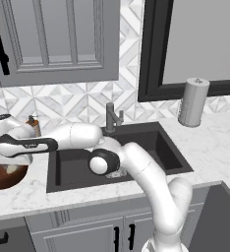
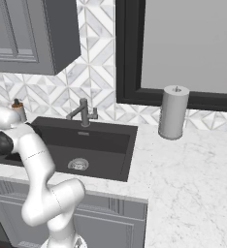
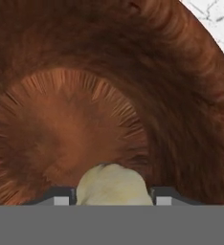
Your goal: Pick the garlic from the sink and place it in the bowl. Then pick the bowl and place it in the microwave. Then close the microwave door and press the start button.
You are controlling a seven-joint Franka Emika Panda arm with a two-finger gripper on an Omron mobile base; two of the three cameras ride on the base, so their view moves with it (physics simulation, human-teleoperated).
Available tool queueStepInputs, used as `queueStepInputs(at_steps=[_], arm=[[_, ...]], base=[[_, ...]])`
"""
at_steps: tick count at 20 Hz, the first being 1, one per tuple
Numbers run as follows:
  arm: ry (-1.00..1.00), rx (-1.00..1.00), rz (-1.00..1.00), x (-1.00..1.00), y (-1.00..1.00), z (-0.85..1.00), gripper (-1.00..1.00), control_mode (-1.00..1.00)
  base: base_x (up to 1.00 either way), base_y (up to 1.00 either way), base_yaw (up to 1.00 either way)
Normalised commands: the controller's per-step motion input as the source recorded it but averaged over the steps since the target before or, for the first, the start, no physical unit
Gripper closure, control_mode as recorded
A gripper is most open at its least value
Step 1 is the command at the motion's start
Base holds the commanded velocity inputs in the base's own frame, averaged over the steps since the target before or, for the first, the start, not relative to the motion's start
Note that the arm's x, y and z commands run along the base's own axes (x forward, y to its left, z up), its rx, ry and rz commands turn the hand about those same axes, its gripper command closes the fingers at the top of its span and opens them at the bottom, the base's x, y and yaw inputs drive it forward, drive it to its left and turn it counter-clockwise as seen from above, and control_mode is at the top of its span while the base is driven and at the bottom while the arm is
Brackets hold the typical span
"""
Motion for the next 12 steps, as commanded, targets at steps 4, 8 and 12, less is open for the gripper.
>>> queueStepInputs(at_steps=[4,8,12], arm=[[-0.02,0.0,0.0,-0.01,0.0,0.1,-1.0,-1.0],[-0.05,0.0,0.0,-0.05,0.0,0.32,-1.0,-1.0],[-0.01,0.01,0.0,-0.13,-0.16,0.53,-1.0,-1.0]], base=[[0.0,0.0,0.0],[0.0,0.0,0.0],[0.0,0.0,0.0]])
